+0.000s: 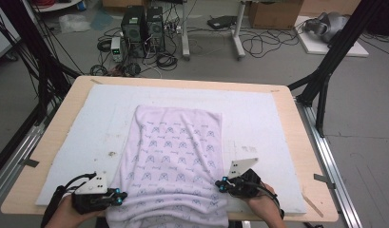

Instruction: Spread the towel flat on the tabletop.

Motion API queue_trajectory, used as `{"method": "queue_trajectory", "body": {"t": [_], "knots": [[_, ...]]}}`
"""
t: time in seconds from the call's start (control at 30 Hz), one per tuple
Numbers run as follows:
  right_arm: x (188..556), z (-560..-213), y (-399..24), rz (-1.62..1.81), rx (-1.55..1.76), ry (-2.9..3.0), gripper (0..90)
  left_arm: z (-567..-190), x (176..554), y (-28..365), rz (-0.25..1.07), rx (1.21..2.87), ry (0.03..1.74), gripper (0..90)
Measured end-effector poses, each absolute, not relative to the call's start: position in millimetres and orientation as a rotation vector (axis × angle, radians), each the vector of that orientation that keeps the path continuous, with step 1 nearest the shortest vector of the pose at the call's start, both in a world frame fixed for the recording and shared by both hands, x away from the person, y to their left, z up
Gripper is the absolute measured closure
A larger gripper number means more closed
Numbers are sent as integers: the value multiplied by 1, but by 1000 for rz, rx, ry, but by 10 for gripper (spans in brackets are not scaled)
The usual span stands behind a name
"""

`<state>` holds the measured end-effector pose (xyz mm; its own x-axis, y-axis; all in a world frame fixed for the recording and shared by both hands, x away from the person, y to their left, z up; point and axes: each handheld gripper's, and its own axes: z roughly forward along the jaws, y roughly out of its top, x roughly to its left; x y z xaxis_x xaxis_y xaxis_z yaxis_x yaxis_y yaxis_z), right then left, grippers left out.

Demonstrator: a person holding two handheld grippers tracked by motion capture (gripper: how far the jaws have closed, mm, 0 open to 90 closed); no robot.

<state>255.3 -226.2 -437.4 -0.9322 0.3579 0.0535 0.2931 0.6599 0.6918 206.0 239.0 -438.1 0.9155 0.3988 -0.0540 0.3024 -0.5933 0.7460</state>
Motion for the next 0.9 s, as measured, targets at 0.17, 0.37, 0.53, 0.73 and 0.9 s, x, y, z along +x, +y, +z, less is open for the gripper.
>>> {"method": "queue_trajectory", "body": {"t": [0.17,0.37,0.53,0.73,0.9], "knots": [[258,-432,-230,1264,574,2759,761,-435,216,237,207,2220,542,664],[256,-438,-222,1221,545,2787,647,-436,235,227,278,2218,588,609],[264,-443,-227,1200,618,2753,707,-442,248,225,288,2225,654,598],[277,-437,-221,1070,569,2723,873,-438,258,218,362,2235,652,879],[299,-434,-226,1027,658,2642,873,-436,273,215,435,2216,694,895]]}}
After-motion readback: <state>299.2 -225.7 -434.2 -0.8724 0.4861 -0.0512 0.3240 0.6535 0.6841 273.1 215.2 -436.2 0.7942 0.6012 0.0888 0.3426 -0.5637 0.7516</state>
